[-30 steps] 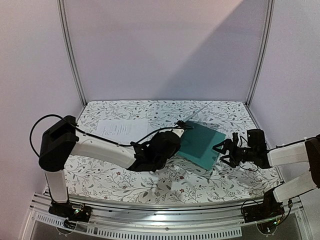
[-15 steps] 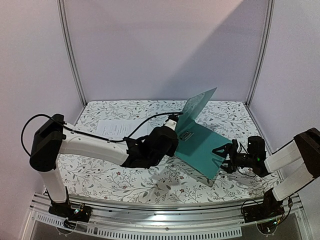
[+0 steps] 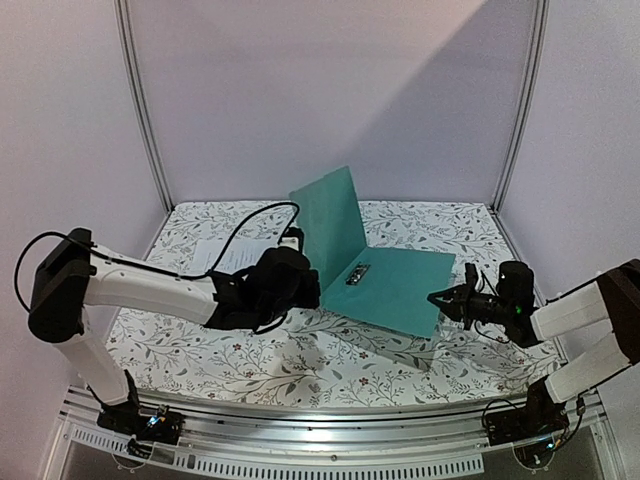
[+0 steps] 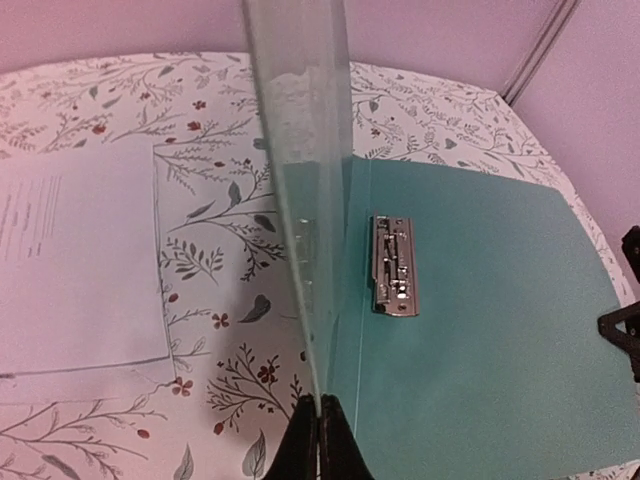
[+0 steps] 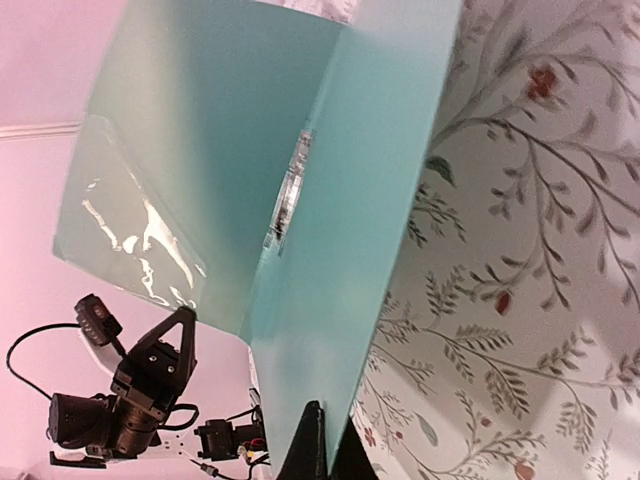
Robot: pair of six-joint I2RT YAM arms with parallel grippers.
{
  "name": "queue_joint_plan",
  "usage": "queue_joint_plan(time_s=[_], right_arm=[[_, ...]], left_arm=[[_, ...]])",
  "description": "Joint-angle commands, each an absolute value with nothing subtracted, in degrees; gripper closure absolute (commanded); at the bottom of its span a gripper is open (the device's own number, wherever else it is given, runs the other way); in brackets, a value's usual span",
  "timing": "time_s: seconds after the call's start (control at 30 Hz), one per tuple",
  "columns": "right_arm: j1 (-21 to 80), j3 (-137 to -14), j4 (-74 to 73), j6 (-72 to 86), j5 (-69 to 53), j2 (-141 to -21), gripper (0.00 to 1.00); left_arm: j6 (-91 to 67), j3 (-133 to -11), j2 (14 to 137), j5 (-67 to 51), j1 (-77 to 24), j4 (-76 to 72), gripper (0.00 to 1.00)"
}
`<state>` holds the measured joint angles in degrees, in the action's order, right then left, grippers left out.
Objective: Put the files into the folder
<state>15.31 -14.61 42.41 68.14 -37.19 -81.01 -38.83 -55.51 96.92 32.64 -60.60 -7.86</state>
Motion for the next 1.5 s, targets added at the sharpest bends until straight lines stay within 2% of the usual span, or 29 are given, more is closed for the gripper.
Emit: queue_joint_plan(time_s=[0.0, 0.07, 0.1, 0.17, 0.23, 0.4, 0.6, 0.67, 0.83, 0.87, 0.9, 0.97, 1.0, 1.07, 1.17, 1.3, 1.47], right_arm=[[15.10, -22.07, 25.26, 56.46, -33.73, -76.78, 1.00], [15.07, -26.08, 16.96, 49.88, -32.53, -75.20, 1.00], [15.08, -28.20, 12.74, 47.47, -32.26, -74.52, 1.00], [15.02, -32.47, 4.22, 41.33, -31.60, -73.28, 1.00], [15.05, -36.54, -4.16, 36.22, -30.73, -72.52, 1.00], [14.49, -45.13, -21.52, 25.62, -31.96, -71.93, 1.00], [13.17, -53.81, -38.51, 16.71, -33.06, -73.53, 1.00], [12.87, -56.48, -44.00, 13.54, -28.72, -74.56, 1.00], [12.82, -60.20, -49.17, 11.18, -9.27, -76.09, 1.00], [12.83, -60.71, -49.66, 11.25, -5.08, -76.96, 0.98], [12.82, -61.17, -50.11, 11.46, -0.28, -77.73, 0.89], [12.83, -62.33, -51.21, 12.06, 8.45, -79.91, 0.55], [12.83, -63.23, -51.94, 12.42, 12.44, -81.73, 0.42], [12.83, -64.71, -52.86, 13.60, 17.01, -83.84, 0.27], [12.89, -66.44, -51.90, 14.09, 17.20, -84.29, 0.04], [13.84, -67.65, -49.58, 14.09, 17.58, -82.53, 0.01], [17.65, -65.41, -42.20, 12.60, 7.15, -82.38, 0.03]], left_arm=[[-44.13, -53.65, 93.21, 29.20, -57.22, -6.26, 0.89], [-44.52, -53.72, 91.42, 30.03, -55.57, -1.99, 0.57], [-44.56, -53.53, 90.18, 30.77, -54.67, -0.47, 0.46], [-43.60, -52.56, 86.58, 32.53, -53.28, 3.47, 0.33], [-41.58, -51.53, 82.56, 33.60, -51.97, 4.50, 0.26], [-34.70, -52.11, 74.87, 35.31, -48.12, 7.14, 0.15], [-26.57, -55.88, 75.55, 30.72, -44.01, 7.25, 0.14], [-26.65, -56.91, 77.46, 26.80, -43.06, 7.49, 0.14], [-29.39, -59.40, 83.54, 13.57, -40.70, 8.09, 0.14], [-30.33, -59.57, 84.75, 11.55, -40.47, 7.93, 0.14], [-31.06, -59.52, 85.99, 8.98, -40.25, 7.40, 0.14], [-32.79, -59.43, 88.51, 6.52, -40.09, 6.60, 0.14], [-33.57, -59.35, 89.77, 5.51, -40.08, 6.19, 0.14], [-35.06, -59.17, 92.17, 3.52, -39.99, 5.54, 0.14], [-37.44, -57.91, 94.99, 1.37, -39.99, 2.65, 0.14], [-39.44, -56.76, 98.17, 1.74, -39.99, -0.81, 0.12], [-40.08, -58.09, 102.80, 2.03, -39.99, -0.22, 0.16]])
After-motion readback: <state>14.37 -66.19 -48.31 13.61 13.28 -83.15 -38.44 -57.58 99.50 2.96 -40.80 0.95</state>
